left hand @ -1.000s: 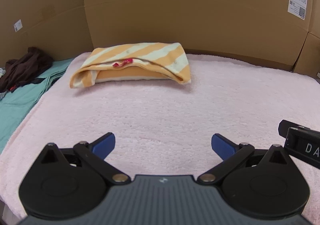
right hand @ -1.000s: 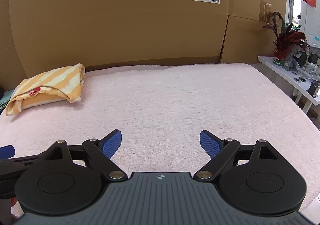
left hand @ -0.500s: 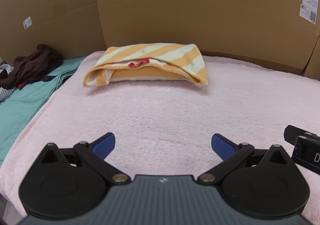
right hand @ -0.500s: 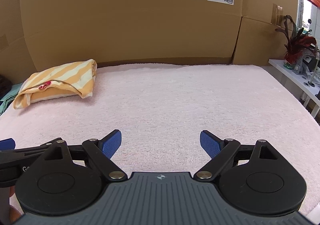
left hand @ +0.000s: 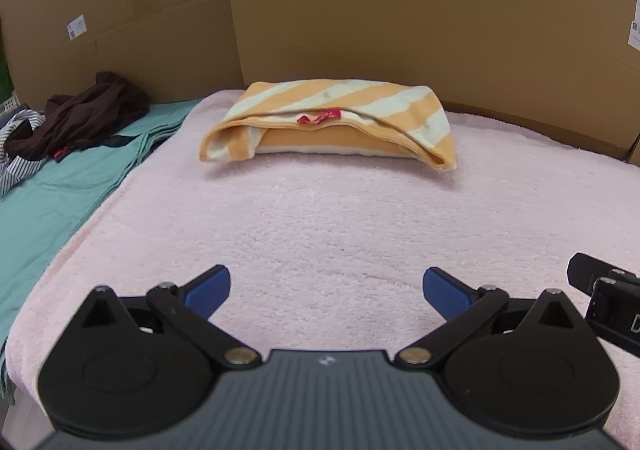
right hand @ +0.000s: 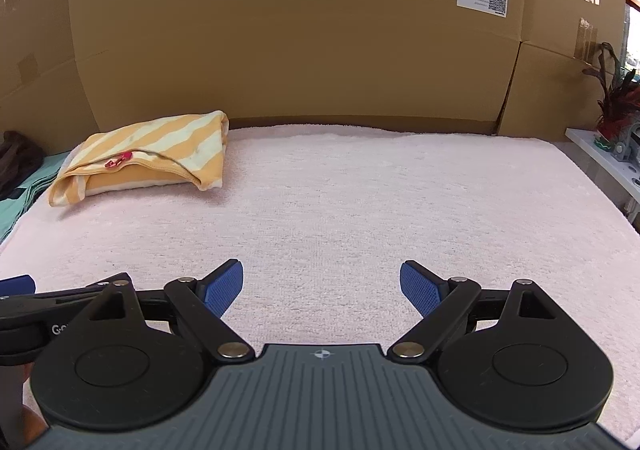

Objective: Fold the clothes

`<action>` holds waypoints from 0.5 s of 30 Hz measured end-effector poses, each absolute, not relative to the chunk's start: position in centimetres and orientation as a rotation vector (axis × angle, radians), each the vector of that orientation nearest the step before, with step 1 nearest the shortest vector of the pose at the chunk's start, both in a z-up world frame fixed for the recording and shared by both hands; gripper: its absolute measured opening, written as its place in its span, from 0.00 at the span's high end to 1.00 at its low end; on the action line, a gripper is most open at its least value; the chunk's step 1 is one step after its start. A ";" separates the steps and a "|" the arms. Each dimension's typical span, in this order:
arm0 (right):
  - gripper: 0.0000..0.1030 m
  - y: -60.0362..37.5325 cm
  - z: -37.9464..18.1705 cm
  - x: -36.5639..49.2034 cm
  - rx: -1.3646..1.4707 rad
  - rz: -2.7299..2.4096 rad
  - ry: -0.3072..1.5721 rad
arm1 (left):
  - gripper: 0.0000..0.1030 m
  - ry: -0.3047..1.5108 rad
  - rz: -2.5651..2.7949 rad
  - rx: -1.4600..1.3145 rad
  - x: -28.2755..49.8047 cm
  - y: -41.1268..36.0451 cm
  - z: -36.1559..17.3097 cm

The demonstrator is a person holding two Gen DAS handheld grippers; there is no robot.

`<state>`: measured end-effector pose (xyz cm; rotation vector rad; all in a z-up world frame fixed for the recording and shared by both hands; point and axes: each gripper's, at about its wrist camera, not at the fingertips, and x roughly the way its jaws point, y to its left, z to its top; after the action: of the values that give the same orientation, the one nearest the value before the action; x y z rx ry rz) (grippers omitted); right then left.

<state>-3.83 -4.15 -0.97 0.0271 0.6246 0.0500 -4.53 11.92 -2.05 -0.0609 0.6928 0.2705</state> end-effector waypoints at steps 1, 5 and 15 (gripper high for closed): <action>0.14 -4.0 -1.0 -3.8 0.026 0.053 0.625 | 0.00 0.693 0.273 -0.063 -4.6 12.1 -2.0; 0.14 -3.4 -0.9 -3.7 0.023 0.068 0.629 | 0.00 0.693 0.284 -0.068 -4.6 12.6 -2.0; 0.14 -1.8 -0.9 -3.6 0.006 0.102 0.633 | 0.00 0.688 0.297 -0.080 -4.8 13.7 -2.0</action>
<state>-3.60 -1.81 -0.92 0.0063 0.6334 0.1019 -4.76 13.74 -1.98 -0.0799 0.6882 0.2971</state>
